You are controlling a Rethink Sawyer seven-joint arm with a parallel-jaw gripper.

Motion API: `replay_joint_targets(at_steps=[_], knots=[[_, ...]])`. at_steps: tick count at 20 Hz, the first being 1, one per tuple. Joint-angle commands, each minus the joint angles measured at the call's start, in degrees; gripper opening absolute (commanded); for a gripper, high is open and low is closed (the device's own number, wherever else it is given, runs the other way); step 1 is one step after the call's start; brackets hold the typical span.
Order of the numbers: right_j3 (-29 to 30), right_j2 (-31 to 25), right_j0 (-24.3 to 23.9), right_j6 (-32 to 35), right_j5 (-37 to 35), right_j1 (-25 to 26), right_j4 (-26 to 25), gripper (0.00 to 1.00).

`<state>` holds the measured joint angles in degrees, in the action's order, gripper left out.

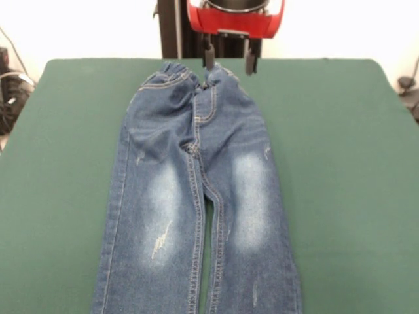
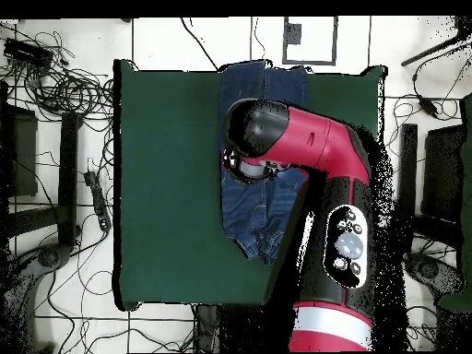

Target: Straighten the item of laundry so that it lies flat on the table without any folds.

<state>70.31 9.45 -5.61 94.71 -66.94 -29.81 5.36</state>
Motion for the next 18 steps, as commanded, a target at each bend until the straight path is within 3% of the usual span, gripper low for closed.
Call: replay_joint_targets(at_steps=[1,7,18], knots=[[10.7,-4.7,2.8,13.1,-2.2,7.2,2.1,1.0],[9.9,-3.5,3.8,14.6,-0.5,8.9,1.4,1.0],[8.7,0.3,6.1,18.8,-11.3,8.0,2.4,1.0]])
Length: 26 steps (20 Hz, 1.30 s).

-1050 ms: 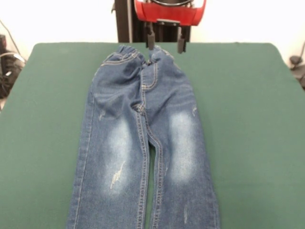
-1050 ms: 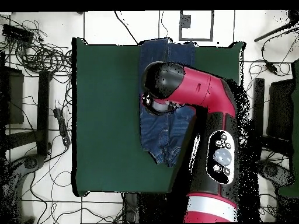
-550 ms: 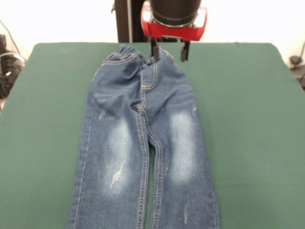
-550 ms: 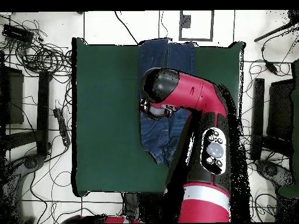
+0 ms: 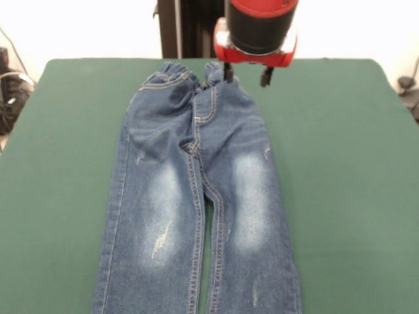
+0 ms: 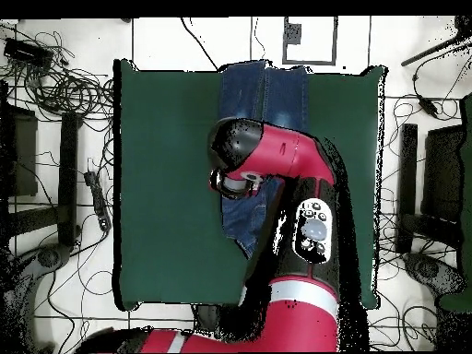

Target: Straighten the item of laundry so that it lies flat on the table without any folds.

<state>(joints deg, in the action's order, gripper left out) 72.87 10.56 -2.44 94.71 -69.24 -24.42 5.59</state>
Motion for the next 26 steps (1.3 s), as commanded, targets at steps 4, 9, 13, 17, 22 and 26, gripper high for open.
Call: replay_joint_targets(at_steps=[4,9,13,17,22,26], knots=[[4.5,1.5,3.7,19.2,-12.7,3.3,-0.1,1.0],[4.9,2.8,2.8,15.1,-11.1,3.1,-2.5,1.0],[5.3,2.6,1.5,11.9,0.9,6.2,-5.4,1.0],[3.2,2.9,0.8,11.9,5.5,9.5,-6.9,1.0],[4.5,3.2,1.2,12.9,7.9,10.5,-6.2,1.0],[6.7,2.7,1.7,13.3,5.8,9.1,-4.4,1.0]])
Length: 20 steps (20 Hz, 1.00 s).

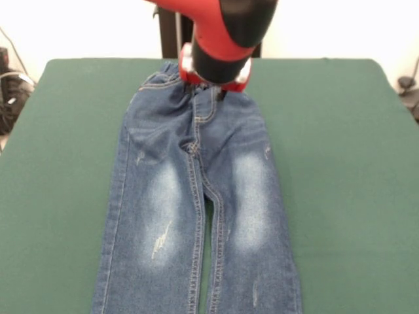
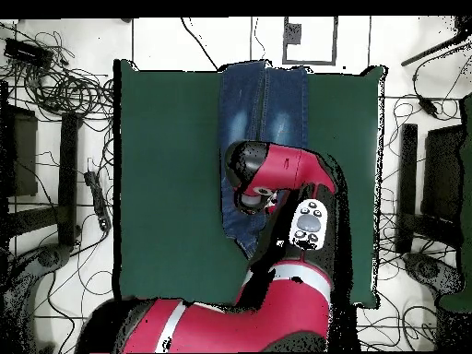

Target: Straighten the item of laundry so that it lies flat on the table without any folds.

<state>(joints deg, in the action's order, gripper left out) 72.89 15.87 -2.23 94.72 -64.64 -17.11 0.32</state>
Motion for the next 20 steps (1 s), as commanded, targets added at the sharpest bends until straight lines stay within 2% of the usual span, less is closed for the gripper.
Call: replay_joint_targets(at_steps=[1,6,11,16,20], knots=[[7.3,-3.0,1.4,13.1,-0.6,1.2,1.8,1.0],[9.6,-4.0,1.7,10.9,-12.7,-5.1,4.3,1.0],[10.4,-3.8,2.0,10.9,-18.2,-8.2,4.7,1.0],[12.1,-5.0,1.4,9.7,-17.2,-9.2,4.8,1.0],[15.3,-8.0,-0.6,4.4,-8.9,-9.3,5.2,1.0]])
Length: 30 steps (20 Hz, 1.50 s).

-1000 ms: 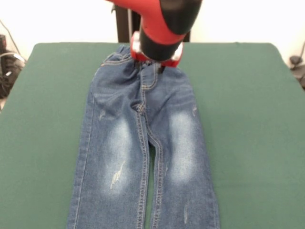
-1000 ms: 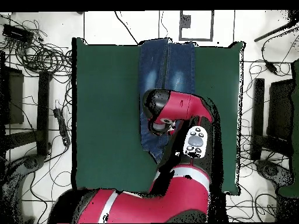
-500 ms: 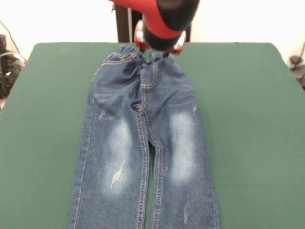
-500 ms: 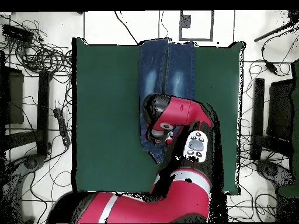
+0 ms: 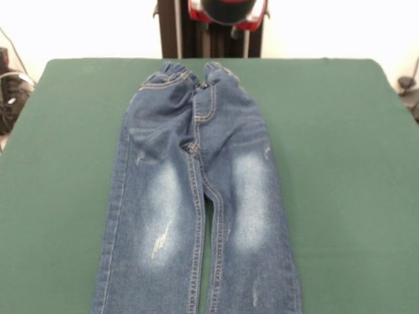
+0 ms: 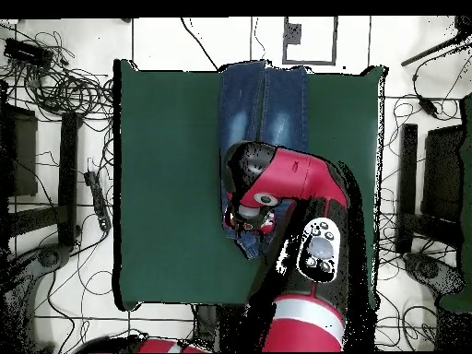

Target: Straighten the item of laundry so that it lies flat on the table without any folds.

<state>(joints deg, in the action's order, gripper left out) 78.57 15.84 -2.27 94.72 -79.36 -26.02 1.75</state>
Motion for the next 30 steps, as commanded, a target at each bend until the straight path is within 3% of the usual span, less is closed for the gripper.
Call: replay_joint_targets(at_steps=[1,6,13,23,30], knots=[[10.6,-8.8,-1.2,3.2,8.7,-0.4,4.0,1.0],[16.3,-12.6,-3.9,-0.6,18.8,-2.2,6.9,1.0],[20.0,-15.5,-5.5,-0.4,20.9,-4.2,7.4,1.0],[18.4,-16.6,-6.1,2.4,17.7,-2.2,5.8,1.0],[15.8,-16.0,-5.6,3.3,28.1,1.1,2.3,1.0]])
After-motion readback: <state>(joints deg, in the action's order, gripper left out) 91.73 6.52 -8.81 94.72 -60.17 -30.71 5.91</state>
